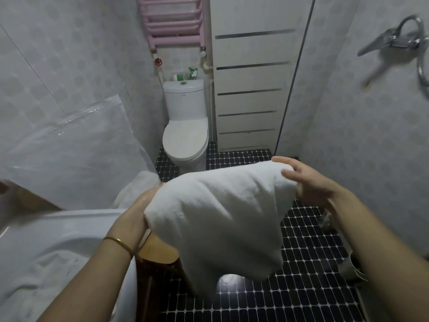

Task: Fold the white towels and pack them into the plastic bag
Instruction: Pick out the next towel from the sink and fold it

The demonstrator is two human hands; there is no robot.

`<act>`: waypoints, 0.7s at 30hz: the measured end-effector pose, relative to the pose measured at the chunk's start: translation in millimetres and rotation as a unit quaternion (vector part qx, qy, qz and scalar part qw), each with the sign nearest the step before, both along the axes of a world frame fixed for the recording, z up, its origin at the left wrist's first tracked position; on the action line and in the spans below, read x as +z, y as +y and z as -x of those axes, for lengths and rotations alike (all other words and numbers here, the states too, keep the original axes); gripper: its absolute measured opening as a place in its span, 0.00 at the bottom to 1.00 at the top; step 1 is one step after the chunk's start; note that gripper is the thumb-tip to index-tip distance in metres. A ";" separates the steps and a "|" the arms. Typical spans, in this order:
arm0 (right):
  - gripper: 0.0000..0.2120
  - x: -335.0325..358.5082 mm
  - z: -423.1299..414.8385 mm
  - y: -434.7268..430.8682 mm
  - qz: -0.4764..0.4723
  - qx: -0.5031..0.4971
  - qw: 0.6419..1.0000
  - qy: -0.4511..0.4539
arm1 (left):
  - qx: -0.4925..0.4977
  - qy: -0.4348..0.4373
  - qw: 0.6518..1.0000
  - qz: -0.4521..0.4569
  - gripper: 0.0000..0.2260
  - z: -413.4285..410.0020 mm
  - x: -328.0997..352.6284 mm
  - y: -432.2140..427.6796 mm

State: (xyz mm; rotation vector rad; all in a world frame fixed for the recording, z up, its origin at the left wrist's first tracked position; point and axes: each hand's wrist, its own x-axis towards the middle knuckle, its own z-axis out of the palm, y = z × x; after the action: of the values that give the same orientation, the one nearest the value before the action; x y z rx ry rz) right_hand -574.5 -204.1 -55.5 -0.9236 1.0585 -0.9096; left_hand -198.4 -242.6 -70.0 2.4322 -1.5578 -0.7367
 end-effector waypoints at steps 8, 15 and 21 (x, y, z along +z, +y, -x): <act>0.37 5.8 -23.0 8.2 0.194 0.003 0.896 0.401 | 0.070 0.049 0.996 -0.034 0.10 -22.3 -25.8 -23.0; 0.16 14.2 -31.6 0.3 0.258 -0.066 0.825 0.498 | 0.068 0.150 0.985 -0.043 0.09 -15.2 11.1 3.8; 0.08 10.4 -28.7 -1.8 0.183 -0.133 0.950 0.216 | 0.137 0.544 0.827 -0.018 0.15 -11.2 30.0 36.8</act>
State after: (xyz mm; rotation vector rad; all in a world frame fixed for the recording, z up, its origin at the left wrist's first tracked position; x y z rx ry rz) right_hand -545.8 -205.9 -45.1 -1.3519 1.4413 -1.1862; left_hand -187.2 -205.8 -40.0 1.5711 -0.6959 -1.6554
